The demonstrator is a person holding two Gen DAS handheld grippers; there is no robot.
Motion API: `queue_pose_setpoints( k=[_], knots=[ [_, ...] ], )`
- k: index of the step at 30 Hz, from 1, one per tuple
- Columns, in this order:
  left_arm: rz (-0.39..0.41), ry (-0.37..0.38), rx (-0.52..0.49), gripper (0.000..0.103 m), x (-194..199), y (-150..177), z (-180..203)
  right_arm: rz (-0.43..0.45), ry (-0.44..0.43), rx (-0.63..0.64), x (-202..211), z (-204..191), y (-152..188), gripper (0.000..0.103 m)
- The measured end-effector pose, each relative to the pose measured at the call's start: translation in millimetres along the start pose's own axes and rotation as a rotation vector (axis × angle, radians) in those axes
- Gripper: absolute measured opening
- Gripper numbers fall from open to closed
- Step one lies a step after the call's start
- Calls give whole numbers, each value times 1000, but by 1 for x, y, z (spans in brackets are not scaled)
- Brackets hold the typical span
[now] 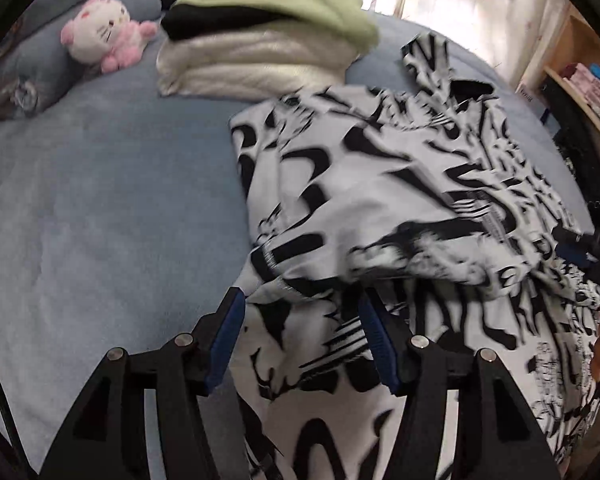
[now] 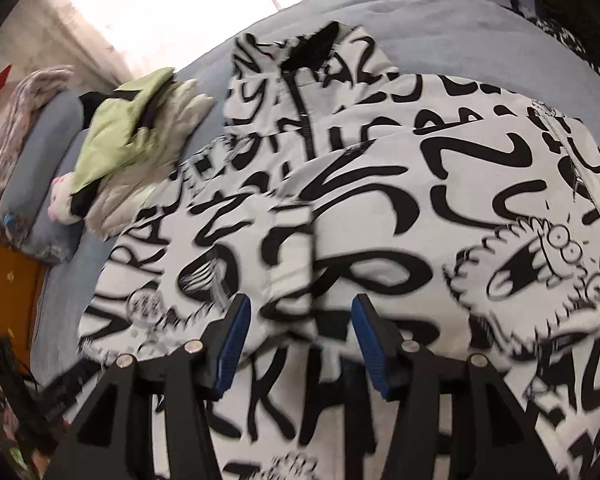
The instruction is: Fold large clothes
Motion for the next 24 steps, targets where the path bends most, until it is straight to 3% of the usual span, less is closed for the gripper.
queue_pose_setpoints(
  k=[6,9,10,12,15,19,21,24],
  knots=[
    [-18,-38,10,59,-18,1,-1,-107,-23,-37,-44,6,-5,53],
    [0,-55,-2,60,-15,2,1,-101,-58,-8,-49,-6,-5,53],
    [6,-63,-3,60,-14,2,0,-101,-63,19,-50,-12,-3,49],
    [31,-104,0,61,-11,0,-4,-103,-32,101,-49,-27,0,28],
    [53,-147,7,62,-10,-2,-13,-26,-3,215,-24,-52,-6,12],
    [26,-162,5,64,-20,1,-19,102,-39,287,25,-79,-21,7],
    [-1,-173,10,64,-28,5,-21,175,-14,316,53,-84,-28,7],
    [-11,-156,21,64,-32,9,-21,218,49,320,66,-72,-34,7]
  ],
)
Point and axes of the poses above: each gripper's, at about its wrist camera, not at the fingertips, and x roughly against the way its jaws point, z to its right, y to its underside, the point moved 7 cm from there along -x, roughly the way its jaws point, and after that the axes turned 5 degrees about -y, right-handed, at the moved point
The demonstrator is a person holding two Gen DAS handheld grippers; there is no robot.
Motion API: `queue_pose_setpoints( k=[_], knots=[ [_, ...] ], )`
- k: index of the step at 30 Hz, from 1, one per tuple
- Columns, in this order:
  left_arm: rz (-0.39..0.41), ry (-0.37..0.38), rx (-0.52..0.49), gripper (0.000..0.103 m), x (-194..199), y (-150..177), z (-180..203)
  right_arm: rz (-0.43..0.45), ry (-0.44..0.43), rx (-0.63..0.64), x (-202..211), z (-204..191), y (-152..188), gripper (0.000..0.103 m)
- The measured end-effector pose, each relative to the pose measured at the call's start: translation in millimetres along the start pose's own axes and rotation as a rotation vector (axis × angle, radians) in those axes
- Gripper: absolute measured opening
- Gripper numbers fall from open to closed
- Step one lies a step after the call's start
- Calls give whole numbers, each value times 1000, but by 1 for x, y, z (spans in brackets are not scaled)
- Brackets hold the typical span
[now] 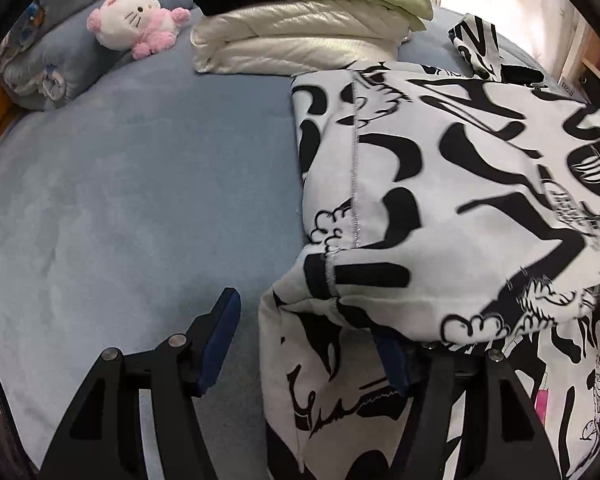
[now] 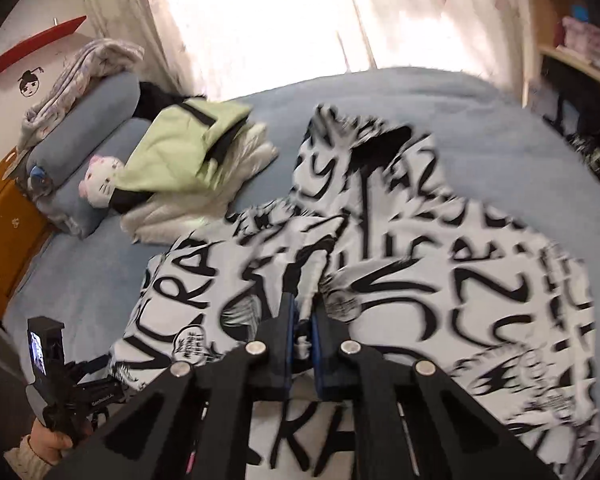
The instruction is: Fold large clothes
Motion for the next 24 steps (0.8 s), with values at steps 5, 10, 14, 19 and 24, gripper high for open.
queue_pose_setpoints(
  k=[5,10,14,19,24],
  knots=[
    [-13,7,-37,64,-5,7,7,-126,137,-36,-46,47,36,7],
    [-29,32,-62,64,-2,9,9,-246,135,-140,-78,82,81,13],
    [-58,127,-105,64,11,15,7,-246,6,-241,-60,86,70,24],
    [-15,256,-133,65,46,7,1,-201,-43,-263,-45,88,53,50],
    [18,243,-52,73,44,-31,-8,-238,-24,-286,-71,100,44,52]
  ],
)
Point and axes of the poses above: each gripper's, at about its wrist camera, not at the fingertips, and x roughly against the way its jaws point, z to its right, y to its underside, the point moved 7 cm from there along -x, roughly the way its jaws point, and after that the axes turned 5 degrees about -y, right-handed, at the moved point
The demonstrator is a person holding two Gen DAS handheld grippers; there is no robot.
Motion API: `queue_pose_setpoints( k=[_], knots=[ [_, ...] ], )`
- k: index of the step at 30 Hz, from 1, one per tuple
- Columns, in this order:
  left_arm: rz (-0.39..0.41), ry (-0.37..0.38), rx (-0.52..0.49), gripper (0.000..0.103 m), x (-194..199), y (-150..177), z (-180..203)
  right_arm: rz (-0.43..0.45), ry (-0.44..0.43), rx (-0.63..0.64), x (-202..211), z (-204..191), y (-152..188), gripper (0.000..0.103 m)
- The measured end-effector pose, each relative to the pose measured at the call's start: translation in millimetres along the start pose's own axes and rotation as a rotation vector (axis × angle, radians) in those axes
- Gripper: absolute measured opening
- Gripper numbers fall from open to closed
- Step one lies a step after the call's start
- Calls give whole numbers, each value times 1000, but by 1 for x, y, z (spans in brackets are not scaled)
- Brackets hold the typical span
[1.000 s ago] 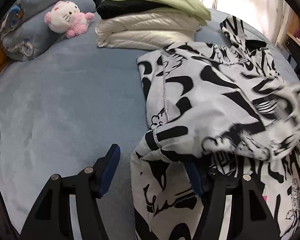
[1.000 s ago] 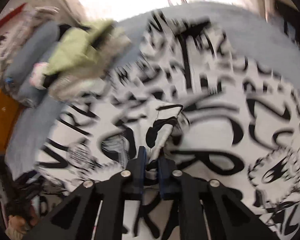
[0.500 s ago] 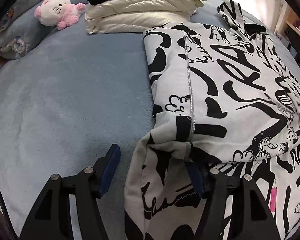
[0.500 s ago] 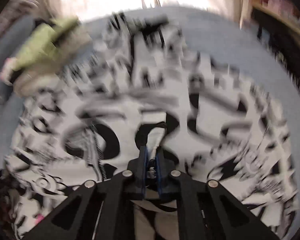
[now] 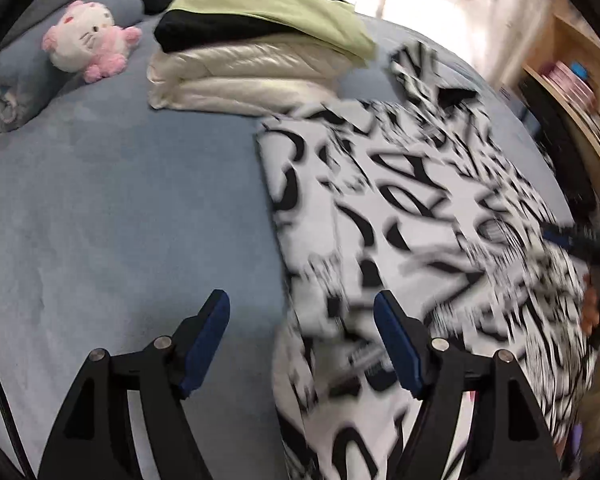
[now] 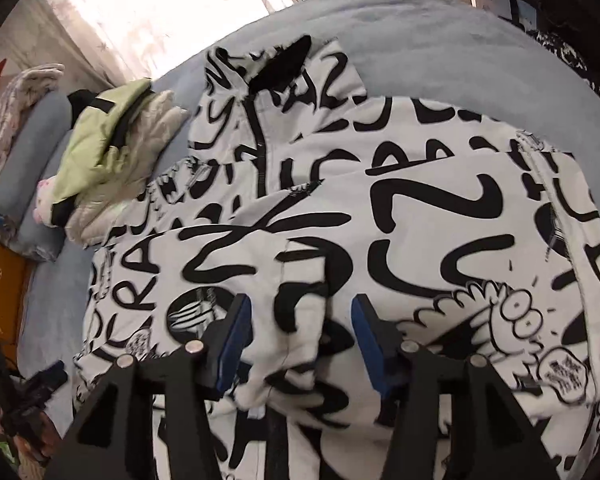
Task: Fold large clothes
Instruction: 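Grasp the hoodie hem with the right gripper and smooth it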
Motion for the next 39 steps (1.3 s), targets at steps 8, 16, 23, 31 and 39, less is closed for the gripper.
queue_pose_setpoints(
  k=[8,16,23,31,39],
  knots=[
    [-71,-23,54,73,-75,-53,-1,-43,16,4,-34,9,-3,52],
    [-116,-18,83,73,-120,-69,1,-25,28,113,-42,-8,-5,52],
    [-103,23,69,23,-124,-80,17,27,86,190,-39,-15,-6,25],
    [-20,-64,13,15,-124,-76,28,79,180,246,-47,-20,-17,6],
    [124,-144,-19,29,-62,-83,30,107,342,268,-18,-34,-14,18]
  ],
)
Point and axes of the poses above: each gripper's, at about its wrist camera, not at the fingertips, and x roughly against the way its jaws point, z to its right, y to its underside, the point moved 7 cm from there along -x, roughly the way its jaws point, and after that the axes turned 5 degrees about -y, right-handed, at the moved point
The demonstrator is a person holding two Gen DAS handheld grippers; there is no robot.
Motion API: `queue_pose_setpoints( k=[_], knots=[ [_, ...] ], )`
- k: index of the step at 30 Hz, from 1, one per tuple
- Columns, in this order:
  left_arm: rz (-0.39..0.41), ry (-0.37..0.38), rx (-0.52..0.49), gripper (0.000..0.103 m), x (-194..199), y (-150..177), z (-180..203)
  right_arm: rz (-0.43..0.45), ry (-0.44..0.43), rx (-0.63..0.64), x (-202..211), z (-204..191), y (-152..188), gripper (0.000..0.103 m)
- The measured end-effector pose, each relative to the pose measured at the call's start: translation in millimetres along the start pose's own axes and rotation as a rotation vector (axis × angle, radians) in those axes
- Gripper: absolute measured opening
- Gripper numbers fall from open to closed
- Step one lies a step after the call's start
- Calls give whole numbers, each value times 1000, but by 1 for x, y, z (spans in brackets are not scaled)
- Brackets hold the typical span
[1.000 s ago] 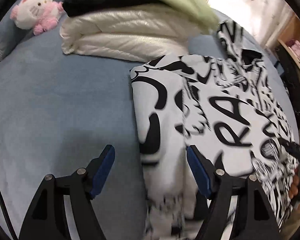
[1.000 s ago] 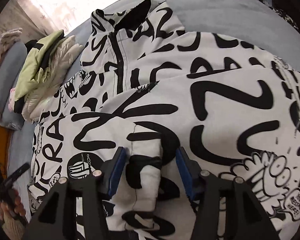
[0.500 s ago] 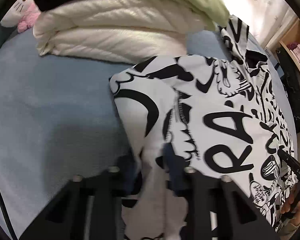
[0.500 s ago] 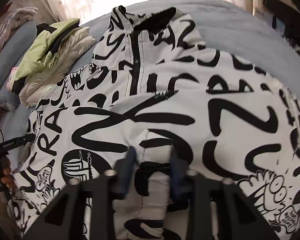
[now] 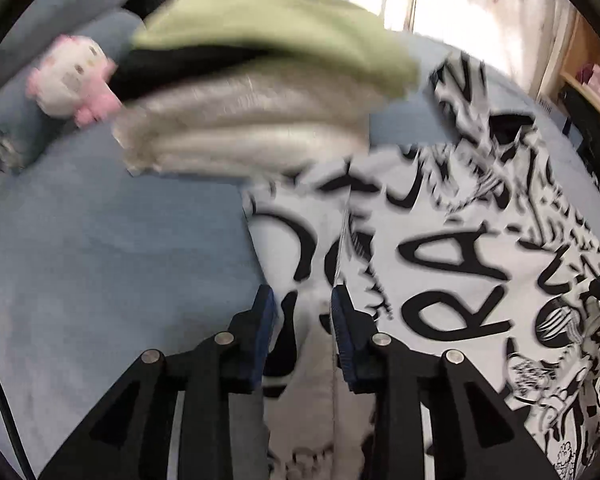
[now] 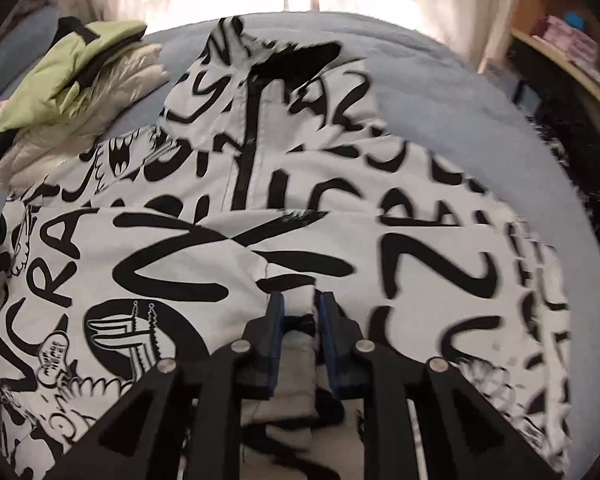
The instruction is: Fold large clothes
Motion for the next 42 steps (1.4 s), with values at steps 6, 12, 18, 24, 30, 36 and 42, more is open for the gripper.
queue_pose_setpoints(
  k=[6,12,18,24,30,36,42],
  knots=[
    [-55,175,21,29,45,17,40,45,-241,24,39,-65,11,18],
    [-161,177,0,30,31,79,73,-125,-353,118,13,-126,51,18],
    [-191,172,73,10,11,99,30,-148,-292,77,2,-78,68,10],
    [-202,183,91,7,20,100,12,-134,-285,-27,16,-16,65,10],
    [-171,94,25,20,35,94,23,-122,-241,-33,38,-16,65,14],
    [-110,49,-1,44,77,92,20,-96,-259,-38,68,-19,69,15],
    [-76,20,-1,49,116,98,4,-49,-285,-54,105,-15,78,15]
  ],
)
Point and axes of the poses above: each gripper's, at about its wrist camera, not at the fingertips, and x roughly against the way its jaws point, z to its right, y to its underside, the point moved 7 cm from there along -x, roughly the way its jaws point, and after that the axes turned 5 degrees about -y, right-handed, at the moved point
